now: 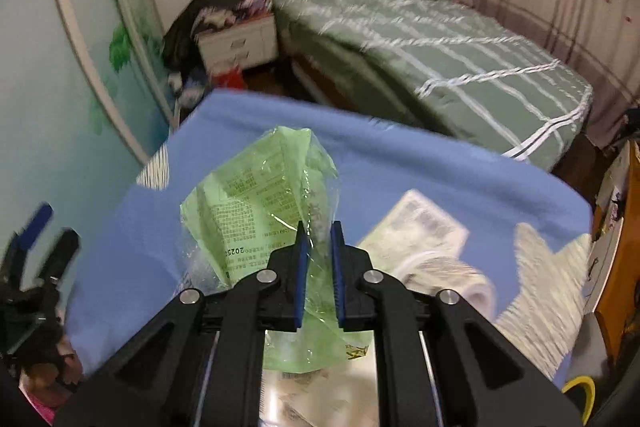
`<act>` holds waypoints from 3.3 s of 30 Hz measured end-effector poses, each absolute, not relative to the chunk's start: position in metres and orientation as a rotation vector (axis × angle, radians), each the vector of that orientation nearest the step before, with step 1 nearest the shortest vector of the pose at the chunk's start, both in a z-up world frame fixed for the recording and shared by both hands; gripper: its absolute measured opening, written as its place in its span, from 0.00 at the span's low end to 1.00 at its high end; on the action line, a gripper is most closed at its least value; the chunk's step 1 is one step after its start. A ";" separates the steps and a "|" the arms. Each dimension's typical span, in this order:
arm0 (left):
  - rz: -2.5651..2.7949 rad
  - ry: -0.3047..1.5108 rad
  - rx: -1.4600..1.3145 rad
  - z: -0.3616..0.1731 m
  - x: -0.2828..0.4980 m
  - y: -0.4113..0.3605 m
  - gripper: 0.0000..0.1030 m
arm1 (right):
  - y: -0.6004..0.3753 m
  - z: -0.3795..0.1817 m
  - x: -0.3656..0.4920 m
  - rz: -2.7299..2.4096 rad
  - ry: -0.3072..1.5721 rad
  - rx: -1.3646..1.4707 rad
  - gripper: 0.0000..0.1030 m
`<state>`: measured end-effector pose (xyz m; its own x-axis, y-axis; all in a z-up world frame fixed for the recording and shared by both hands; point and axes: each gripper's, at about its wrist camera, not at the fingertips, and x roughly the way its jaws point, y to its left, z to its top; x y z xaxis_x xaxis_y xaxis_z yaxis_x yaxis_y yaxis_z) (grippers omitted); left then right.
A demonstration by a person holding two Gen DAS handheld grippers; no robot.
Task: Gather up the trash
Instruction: 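Carry the green bag over the yellow bin and open the right tool, then grasp the white pill bottle with the left tool and lift it, then carry the pill bottle over the yellow bin and open the left tool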
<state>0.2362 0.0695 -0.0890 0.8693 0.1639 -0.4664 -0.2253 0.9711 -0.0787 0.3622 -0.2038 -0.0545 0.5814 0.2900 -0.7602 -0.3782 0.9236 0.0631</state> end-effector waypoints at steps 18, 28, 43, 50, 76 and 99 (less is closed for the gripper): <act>0.134 0.497 -0.025 -0.095 0.240 0.036 0.95 | -0.517 -0.054 0.193 -0.317 0.581 0.259 0.13; 0.069 0.498 0.071 -0.098 0.242 0.009 0.95 | -0.609 -0.134 0.182 -0.566 0.752 0.338 0.33; -0.276 0.570 0.128 -0.112 0.241 -0.034 0.95 | -0.596 -0.152 0.162 -0.519 0.725 0.418 0.52; -0.484 0.663 0.258 -0.132 0.243 -0.083 0.95 | -0.601 -0.155 0.152 -0.463 0.706 0.474 0.53; -0.783 0.807 0.469 -0.170 0.298 -0.123 0.87 | -0.616 -0.168 0.146 -0.422 0.707 0.550 0.53; -0.724 0.658 0.427 -0.090 0.186 -0.119 0.87 | -0.605 -0.139 0.133 -0.328 0.676 0.484 0.53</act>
